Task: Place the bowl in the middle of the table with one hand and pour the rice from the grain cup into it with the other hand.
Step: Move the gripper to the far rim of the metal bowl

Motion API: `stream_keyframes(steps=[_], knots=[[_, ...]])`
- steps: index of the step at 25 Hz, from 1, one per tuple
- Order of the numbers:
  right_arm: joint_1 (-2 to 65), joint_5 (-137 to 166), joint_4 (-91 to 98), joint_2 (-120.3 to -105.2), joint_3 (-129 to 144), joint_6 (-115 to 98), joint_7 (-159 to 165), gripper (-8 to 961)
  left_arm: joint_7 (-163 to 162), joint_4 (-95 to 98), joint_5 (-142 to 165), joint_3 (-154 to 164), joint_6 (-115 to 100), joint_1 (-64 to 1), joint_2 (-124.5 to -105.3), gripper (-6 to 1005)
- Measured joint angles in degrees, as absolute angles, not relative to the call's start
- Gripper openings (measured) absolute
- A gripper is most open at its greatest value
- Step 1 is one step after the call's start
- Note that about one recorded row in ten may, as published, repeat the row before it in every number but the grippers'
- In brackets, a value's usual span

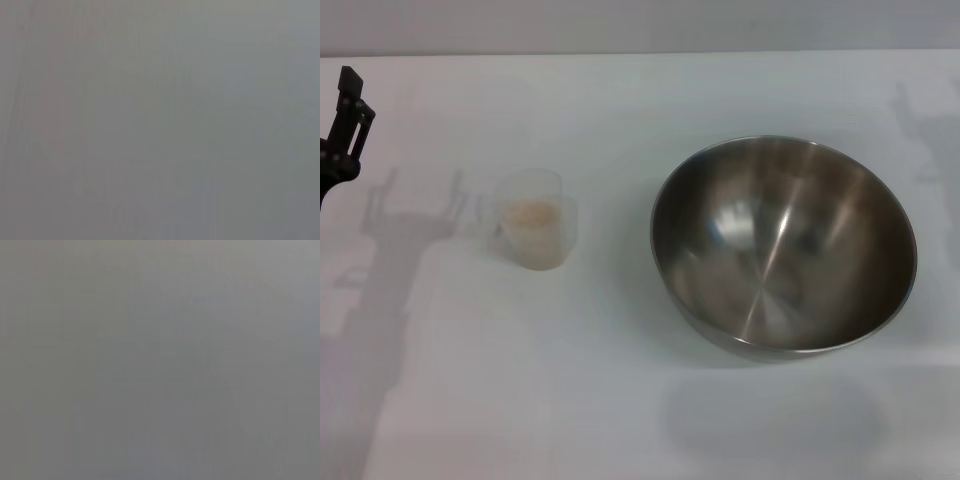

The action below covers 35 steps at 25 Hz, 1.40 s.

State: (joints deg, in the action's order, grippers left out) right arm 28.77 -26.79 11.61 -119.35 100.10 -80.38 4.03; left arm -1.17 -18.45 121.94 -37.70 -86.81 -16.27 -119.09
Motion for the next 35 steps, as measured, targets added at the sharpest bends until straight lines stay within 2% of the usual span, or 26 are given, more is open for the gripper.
stream_keyframes(steps=[19,25,26,27,28,29,33,35], knots=[[27.90,-26.93,17.16,-119.32,99.74,-76.92,-16.01,796,-1.23,-18.45,121.98,-37.71,-86.67,-16.17,-119.09,819],[21.35,-27.06,38.88,-119.25,98.52,-51.55,-16.34,795,-1.23,-18.52,121.98,-37.71,-87.27,-16.00,-119.01,819],[19.87,-26.87,46.19,-119.25,97.59,-40.88,-16.21,795,-1.23,-18.50,121.99,-37.71,-87.35,-15.95,-119.01,819],[19.87,-26.87,46.19,-119.25,97.59,-40.88,-16.21,795,-1.23,-18.50,121.99,-37.71,-87.35,-15.95,-119.01,819],[18.88,-26.85,53.46,-119.32,96.64,-29.24,-16.16,795,-1.23,-18.46,122.00,-37.71,-87.48,-15.75,-118.97,820],[18.88,-26.85,53.46,-119.32,96.64,-29.24,-16.16,795,-1.23,-18.46,122.00,-37.71,-87.48,-15.75,-118.97,820],[18.87,-27.42,68.00,-119.20,94.17,-1.86,-14.20,795,-1.23,-18.35,122.06,-37.71,-87.91,-15.51,-118.92,820],[19.21,-27.43,71.02,-119.16,93.72,4.09,-13.79,795,-1.23,-18.22,122.08,-37.71,-87.98,-15.48,-118.92,820]])
